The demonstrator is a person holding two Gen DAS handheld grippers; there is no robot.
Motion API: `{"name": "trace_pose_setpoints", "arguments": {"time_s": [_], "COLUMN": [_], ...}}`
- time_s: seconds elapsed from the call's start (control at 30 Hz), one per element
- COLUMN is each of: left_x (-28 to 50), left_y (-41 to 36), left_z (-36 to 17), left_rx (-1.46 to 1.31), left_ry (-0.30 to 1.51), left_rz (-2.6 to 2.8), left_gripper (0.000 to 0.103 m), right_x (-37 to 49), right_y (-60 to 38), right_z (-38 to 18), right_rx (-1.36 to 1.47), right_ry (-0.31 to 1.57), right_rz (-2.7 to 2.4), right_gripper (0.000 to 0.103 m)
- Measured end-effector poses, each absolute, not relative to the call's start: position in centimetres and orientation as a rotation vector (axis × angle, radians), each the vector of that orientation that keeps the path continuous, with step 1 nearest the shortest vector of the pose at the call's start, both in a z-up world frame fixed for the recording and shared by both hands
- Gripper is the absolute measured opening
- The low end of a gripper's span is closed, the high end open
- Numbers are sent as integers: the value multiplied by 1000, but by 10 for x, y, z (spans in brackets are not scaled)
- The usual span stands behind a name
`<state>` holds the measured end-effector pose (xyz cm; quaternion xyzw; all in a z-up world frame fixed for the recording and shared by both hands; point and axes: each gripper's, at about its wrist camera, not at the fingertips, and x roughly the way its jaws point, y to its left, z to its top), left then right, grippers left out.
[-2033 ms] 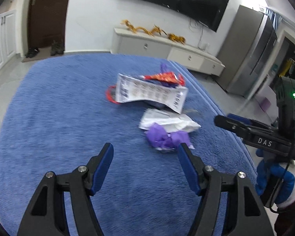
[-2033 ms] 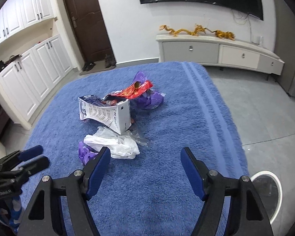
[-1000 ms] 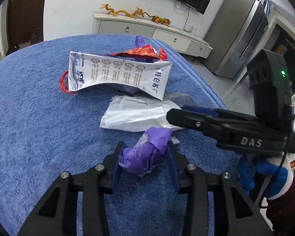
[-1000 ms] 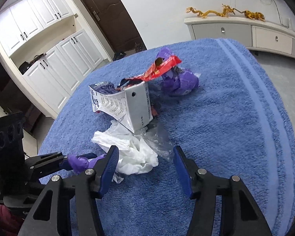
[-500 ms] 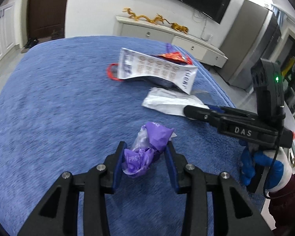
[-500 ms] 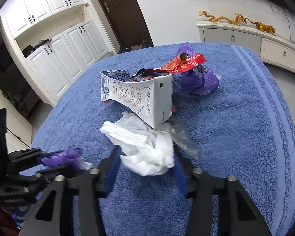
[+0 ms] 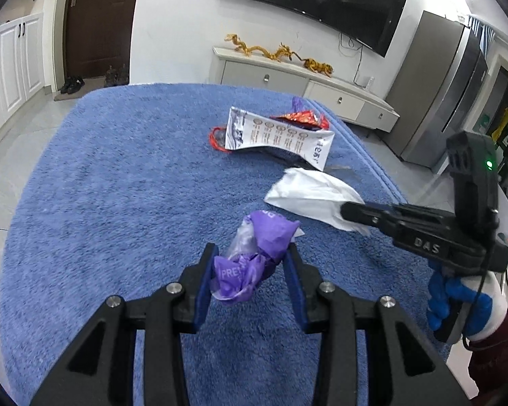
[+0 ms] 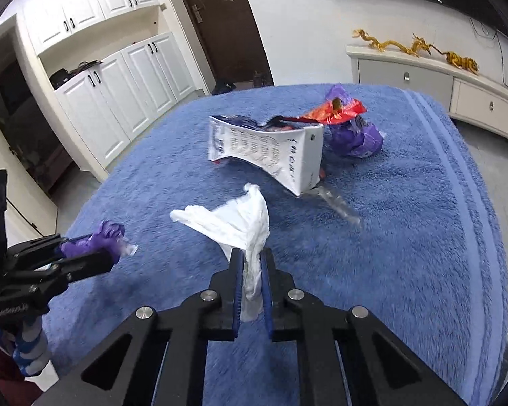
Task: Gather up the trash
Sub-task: 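Carry both bags over the trash bin and open both tools to drop them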
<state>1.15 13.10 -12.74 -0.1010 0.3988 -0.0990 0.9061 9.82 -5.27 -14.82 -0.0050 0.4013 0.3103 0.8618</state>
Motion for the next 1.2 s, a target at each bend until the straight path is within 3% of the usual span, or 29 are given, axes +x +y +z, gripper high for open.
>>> {"name": "trace_pose_setpoints", "arguments": {"time_s": [0.6, 1.2], "left_x": [-34, -38], "left_y": [100, 17], "left_z": [-85, -69], "left_rx": [-117, 175], "left_ry": [746, 717], "left_rz": [-184, -118], "left_gripper": [37, 37], "right_x": [23, 2], "right_y": [-122, -187], "right_z": [-97, -111], "right_rx": [77, 156], "right_ry": [699, 665], "right_rz": [540, 469], "right_gripper": [10, 10]}}
